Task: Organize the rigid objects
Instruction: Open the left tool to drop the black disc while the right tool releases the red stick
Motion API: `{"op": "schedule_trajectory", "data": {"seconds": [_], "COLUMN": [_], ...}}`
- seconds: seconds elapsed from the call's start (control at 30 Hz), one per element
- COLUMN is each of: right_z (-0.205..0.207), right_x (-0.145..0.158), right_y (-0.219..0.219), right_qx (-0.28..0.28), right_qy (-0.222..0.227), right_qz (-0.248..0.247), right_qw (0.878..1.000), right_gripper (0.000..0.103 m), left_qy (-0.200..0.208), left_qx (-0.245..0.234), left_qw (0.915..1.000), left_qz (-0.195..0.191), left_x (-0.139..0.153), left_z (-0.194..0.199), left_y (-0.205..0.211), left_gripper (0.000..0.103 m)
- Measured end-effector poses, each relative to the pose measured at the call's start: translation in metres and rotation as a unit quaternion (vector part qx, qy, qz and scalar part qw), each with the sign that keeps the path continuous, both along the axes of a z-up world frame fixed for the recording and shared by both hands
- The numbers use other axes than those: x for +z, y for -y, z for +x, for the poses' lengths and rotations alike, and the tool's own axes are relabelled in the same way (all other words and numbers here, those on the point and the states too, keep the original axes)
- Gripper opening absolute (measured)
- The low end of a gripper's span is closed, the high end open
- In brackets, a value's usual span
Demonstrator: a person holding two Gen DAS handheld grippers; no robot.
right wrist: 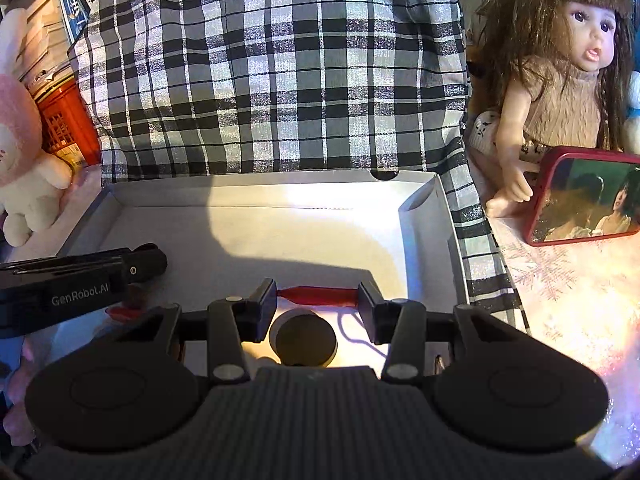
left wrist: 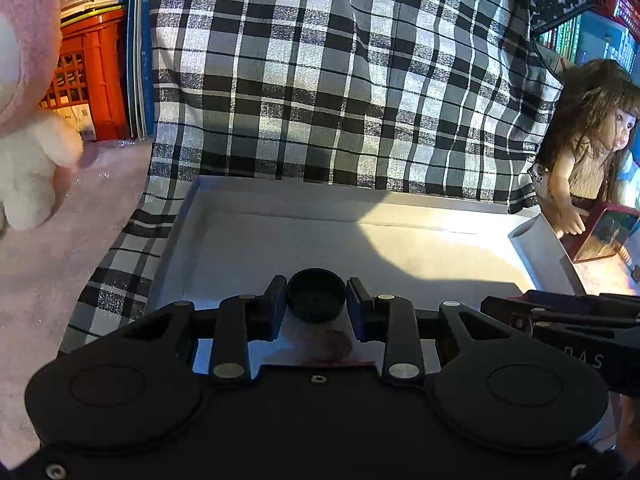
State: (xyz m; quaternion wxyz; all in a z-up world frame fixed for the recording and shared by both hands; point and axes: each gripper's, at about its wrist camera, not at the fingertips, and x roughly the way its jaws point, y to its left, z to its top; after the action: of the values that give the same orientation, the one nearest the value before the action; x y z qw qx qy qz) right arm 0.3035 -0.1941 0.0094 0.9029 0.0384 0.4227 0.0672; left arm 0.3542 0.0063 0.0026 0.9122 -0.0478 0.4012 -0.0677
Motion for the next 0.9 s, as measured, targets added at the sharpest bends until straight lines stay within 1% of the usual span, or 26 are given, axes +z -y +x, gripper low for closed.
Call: {"op": "schedule_trajectory", "data": {"seconds": [0.17, 0.27, 0.37, 0.4, 0.43, 0.5, 0.57, 0.67, 0.83, 0.9], "right_z": [0.001, 0.002, 0.002, 0.002, 0.001, -0.001, -0.003, -0.009, -0.024, -0.032], "right_x": [-0.001, -0.003, -0.002, -0.002, -0.001, 0.001, 0.004, 0.01, 0.021, 0.024], "right_y": [-0.001, -0.002, 0.0, 0.001, 0.003, 0.006, 0.007, 0.008, 0.01, 0.012], "right_qx": [0.001, 0.0, 0.001, 0.0, -0.002, -0.006, -0.009, -0.011, -0.012, -0.012], "right_qy": [0.002, 0.004, 0.008, 0.009, 0.009, 0.013, 0.018, 0.026, 0.043, 0.051], "right_qz": [-0.001, 0.0, 0.007, 0.013, 0.02, 0.029, 0.032, 0.033, 0.031, 0.032], "right_qw": [1.0, 1.0, 1.0, 1.0, 1.0, 0.999, 0.999, 0.999, 0.998, 0.998], "right_gripper": [0.049, 0.05, 0.052, 0.055, 0.061, 0.063, 0.064, 0.068, 0.077, 0.08], "left_qy": [0.002, 0.006, 0.007, 0.006, 0.006, 0.009, 0.013, 0.024, 0.046, 0.057], "left_qx": [0.002, -0.002, -0.003, -0.003, -0.003, 0.001, -0.001, -0.003, -0.004, -0.004], "left_qw": [1.0, 1.0, 1.0, 1.0, 1.0, 1.0, 0.9999, 0.9997, 0.9989, 0.9984], "left_qz": [-0.001, 0.005, 0.005, 0.003, 0.0, -0.002, 0.0, 0.006, 0.005, 0.007], "left_x": [-0.001, -0.001, 0.0, 0.001, 0.002, 0.004, 0.007, 0.015, 0.03, 0.035], "left_z": [0.0, 0.0, 0.0, 0.0, -0.001, -0.004, -0.008, -0.016, -0.037, -0.047], "left_y": [0.0, 0.002, 0.002, 0.002, 0.001, 0.0, -0.001, -0.002, -0.005, -0.006], "left_gripper": [0.031, 0.031, 0.032, 0.034, 0.041, 0.045, 0.047, 0.055, 0.075, 0.078]}}
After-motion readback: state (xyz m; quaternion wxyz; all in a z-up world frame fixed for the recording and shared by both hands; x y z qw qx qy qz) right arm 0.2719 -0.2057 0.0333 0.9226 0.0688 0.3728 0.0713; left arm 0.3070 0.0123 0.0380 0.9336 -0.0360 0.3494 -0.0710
